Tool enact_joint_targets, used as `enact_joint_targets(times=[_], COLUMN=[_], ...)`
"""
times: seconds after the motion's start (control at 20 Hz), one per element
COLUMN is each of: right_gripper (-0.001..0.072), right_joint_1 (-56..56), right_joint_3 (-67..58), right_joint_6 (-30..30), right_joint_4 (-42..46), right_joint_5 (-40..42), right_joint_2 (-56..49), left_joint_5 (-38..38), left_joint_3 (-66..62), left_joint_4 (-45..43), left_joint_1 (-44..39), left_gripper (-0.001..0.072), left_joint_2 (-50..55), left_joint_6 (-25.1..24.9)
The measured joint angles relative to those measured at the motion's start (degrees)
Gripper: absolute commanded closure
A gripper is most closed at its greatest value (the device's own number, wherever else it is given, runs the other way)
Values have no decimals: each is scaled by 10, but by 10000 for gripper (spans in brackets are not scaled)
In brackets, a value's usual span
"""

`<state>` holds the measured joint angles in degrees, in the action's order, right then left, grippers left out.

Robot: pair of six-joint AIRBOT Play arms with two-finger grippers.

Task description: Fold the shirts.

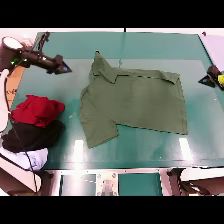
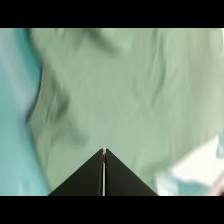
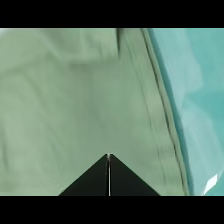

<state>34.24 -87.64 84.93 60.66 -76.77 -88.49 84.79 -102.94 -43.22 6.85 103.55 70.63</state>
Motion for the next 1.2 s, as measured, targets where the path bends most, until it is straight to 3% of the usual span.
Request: enact_joint_targets(times=[0.2,0.25,0.3,0.35,0.4,0.65,0.75,0.8,0.85,0.9,1.2], right_gripper=[694,691,639,499,354,338,195,195,195,195,195], right_joint_1=[58,78,96,114,129,174,179,181,183,183,178], right_joint_3=[158,201,238,276,307,422,452,466,477,489,557], right_joint_6=[0,0,0,0,-1,-1,2,9,17,30,66], right_joint_4=[0,0,0,1,0,0,0,0,2,7,3], right_joint_5=[2,7,11,16,17,30,38,42,44,46,97], right_joint_2=[122,153,180,203,220,257,262,263,264,264,257], left_joint_5=[6,-7,-27,-57,-85,-221,-257,-274,-285,-302,-313], left_joint_3=[184,243,304,359,402,533,546,547,547,546,504], left_joint_4=[-40,-41,-45,-50,-48,-7,22,31,40,38,17], left_joint_1=[13,13,13,14,15,-27,-53,-63,-69,-74,-86], left_gripper=[682,589,191,157,233,232,232,234,376,689,682], left_joint_2=[-90,-117,-141,-160,-174,-192,-181,-174,-167,-162,-147], left_joint_6=[4,4,5,8,13,3,-1,-3,-3,-6,-29])
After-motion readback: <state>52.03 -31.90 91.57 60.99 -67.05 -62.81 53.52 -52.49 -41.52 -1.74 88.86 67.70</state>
